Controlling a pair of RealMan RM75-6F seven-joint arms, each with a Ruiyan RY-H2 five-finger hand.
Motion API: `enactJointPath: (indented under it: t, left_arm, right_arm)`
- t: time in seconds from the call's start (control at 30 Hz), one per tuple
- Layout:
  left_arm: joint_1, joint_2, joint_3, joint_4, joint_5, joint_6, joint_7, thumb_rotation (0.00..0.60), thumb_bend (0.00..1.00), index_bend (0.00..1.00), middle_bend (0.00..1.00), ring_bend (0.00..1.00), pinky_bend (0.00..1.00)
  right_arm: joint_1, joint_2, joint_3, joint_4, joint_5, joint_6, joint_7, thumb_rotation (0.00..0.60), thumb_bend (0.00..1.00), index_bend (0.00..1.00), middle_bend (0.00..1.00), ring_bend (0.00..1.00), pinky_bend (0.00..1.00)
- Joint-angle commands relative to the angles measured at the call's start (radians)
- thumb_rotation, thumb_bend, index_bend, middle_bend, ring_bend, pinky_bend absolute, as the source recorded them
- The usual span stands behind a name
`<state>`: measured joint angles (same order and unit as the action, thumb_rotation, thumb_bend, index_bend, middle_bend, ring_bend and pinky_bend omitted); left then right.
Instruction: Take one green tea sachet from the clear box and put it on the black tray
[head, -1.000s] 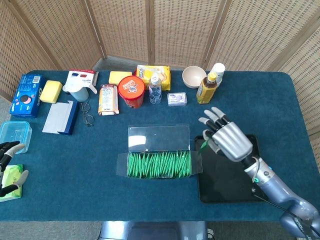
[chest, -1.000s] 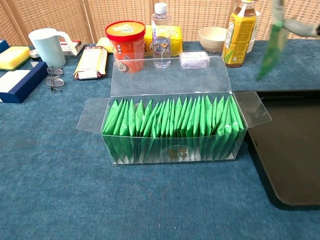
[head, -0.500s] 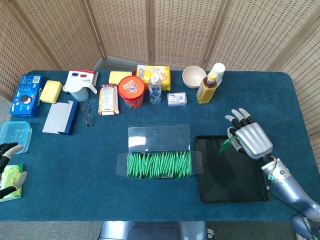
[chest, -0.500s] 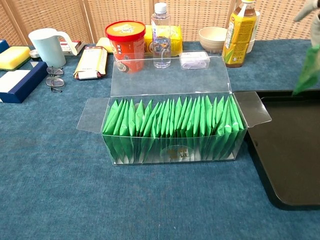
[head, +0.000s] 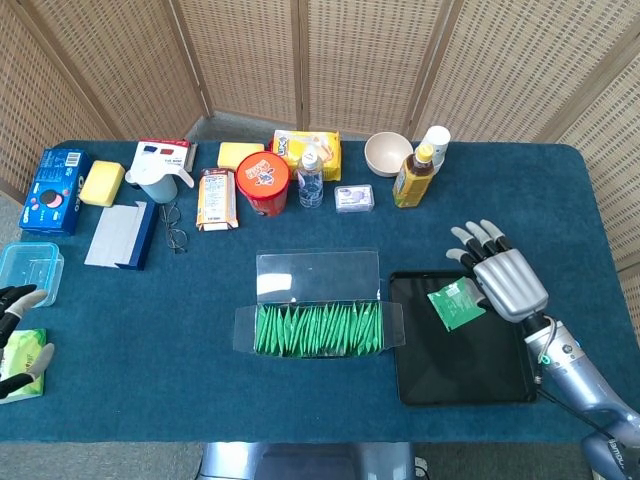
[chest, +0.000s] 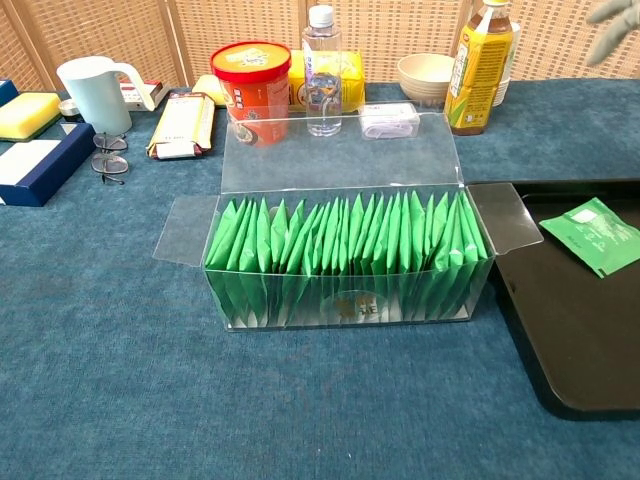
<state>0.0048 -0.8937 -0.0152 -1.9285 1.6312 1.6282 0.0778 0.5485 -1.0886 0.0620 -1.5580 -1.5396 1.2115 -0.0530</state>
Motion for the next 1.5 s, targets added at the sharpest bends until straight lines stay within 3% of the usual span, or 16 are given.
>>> enactJointPath:
  t: [0.03,0.27,0.47,0.63,1.1,1.5]
  left_arm:
    - [0.002,0.0,0.002,-0.001,-0.003,-0.001,0.001,0.6,0.3,0.19,0.18,0.14,0.25]
    - [0.012,-0.005,0.013,0.002,-0.016,-0.008,0.001,0.6,0.3,0.19,0.18,0.14,0.25]
    - [0.027,-0.028,0.026,0.025,-0.034,-0.012,-0.013,0.6,0.3,0.19,0.18,0.14,0.25]
    - [0.043,-0.06,0.04,0.057,-0.039,-0.009,-0.03,0.6,0.3,0.19,0.18,0.14,0.25]
    - [0.081,-0.148,0.069,0.129,-0.044,0.001,-0.029,0.6,0.3,0.19,0.18,0.14,0.25]
    - [0.073,-0.147,0.064,0.106,-0.043,-0.02,-0.013,0.6,0.3,0.19,0.18,0.14,0.25]
  right_arm:
    - [-0.008,0.006,0.023,-0.044,0.007,0.026,0.017,0.6,0.52,0.24,0.07,0.0,0.03]
    - [-0.058,0.025,0.06,-0.174,0.096,0.079,-0.056,0.6,0.52,0.18,0.05,0.0,0.03]
    - [-0.143,0.03,0.052,-0.231,0.159,0.16,-0.124,0.6,0.51,0.16,0.05,0.0,0.03]
    - [-0.238,0.001,0.014,-0.229,0.153,0.272,-0.2,0.6,0.51,0.16,0.05,0.0,0.03]
    - [-0.402,-0.038,-0.069,-0.233,0.127,0.377,-0.161,0.6,0.51,0.16,0.05,0.0,0.03]
    - [-0.421,-0.032,-0.052,-0.227,0.091,0.355,-0.132,0.6,0.51,0.16,0.05,0.0,0.03]
